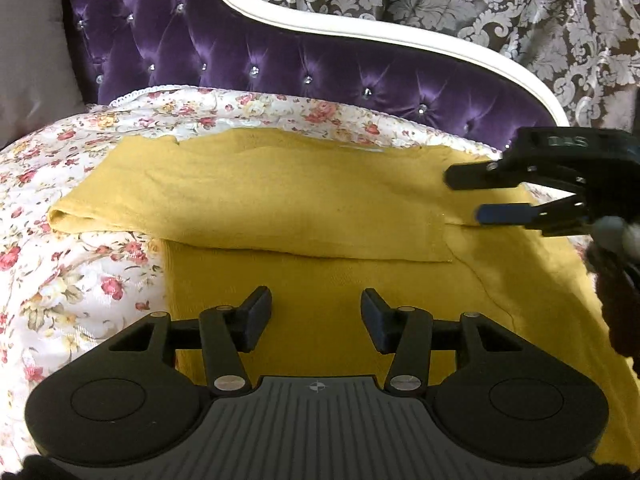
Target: Fold small clothes
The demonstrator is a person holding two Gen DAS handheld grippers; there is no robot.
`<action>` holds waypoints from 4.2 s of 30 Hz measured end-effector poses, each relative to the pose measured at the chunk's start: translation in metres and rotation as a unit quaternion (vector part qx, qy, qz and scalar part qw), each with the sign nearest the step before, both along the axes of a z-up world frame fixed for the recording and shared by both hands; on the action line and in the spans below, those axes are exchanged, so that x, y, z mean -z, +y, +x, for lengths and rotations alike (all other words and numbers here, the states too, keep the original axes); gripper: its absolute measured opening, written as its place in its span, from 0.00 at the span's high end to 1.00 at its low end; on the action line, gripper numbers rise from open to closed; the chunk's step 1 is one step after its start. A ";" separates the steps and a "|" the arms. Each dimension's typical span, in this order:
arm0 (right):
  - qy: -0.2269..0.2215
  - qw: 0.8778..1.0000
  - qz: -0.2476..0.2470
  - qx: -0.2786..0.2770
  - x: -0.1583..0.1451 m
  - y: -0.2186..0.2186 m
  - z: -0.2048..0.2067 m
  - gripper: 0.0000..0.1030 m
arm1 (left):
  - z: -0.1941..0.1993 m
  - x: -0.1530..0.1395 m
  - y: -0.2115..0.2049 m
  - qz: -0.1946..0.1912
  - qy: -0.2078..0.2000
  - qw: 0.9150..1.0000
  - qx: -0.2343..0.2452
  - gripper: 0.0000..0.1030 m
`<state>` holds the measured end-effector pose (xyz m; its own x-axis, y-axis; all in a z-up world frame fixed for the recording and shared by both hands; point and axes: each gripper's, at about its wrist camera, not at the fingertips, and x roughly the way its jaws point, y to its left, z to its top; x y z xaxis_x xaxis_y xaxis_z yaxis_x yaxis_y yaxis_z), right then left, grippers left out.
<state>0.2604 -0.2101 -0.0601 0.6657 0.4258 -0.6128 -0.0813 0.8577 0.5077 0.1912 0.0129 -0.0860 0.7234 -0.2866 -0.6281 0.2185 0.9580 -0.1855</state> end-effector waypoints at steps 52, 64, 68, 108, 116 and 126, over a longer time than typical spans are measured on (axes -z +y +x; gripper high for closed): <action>-0.123 0.938 -0.321 0.038 -0.021 -0.061 0.027 0.90 | -0.004 0.005 -0.009 0.029 -0.013 0.999 -0.011 0.52; -0.117 0.944 -0.305 0.039 -0.022 -0.061 0.027 0.40 | 0.004 -0.008 -0.009 0.028 -0.010 0.999 -0.020 0.47; -0.110 0.952 -0.285 0.012 -0.018 -0.049 0.035 0.39 | 0.029 -0.023 0.001 0.019 -0.024 0.998 -0.052 0.41; -0.082 0.962 -0.255 -0.046 0.028 -0.044 0.052 0.01 | 0.080 0.004 0.020 0.069 -0.018 0.993 -0.098 0.15; -0.128 0.959 -0.251 -0.029 -0.012 -0.033 0.019 0.04 | 0.064 -0.023 0.023 0.070 0.020 0.993 -0.094 0.18; -0.153 0.971 -0.183 0.008 -0.073 -0.034 -0.081 0.03 | -0.004 -0.071 0.021 0.063 0.032 0.994 -0.088 0.18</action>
<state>0.1798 -0.2439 0.0131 0.8454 0.2036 -0.4937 -0.1644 0.9788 0.1220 0.1876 0.0341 -0.0147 0.7122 -0.0754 -0.6980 0.0372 0.9969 -0.0697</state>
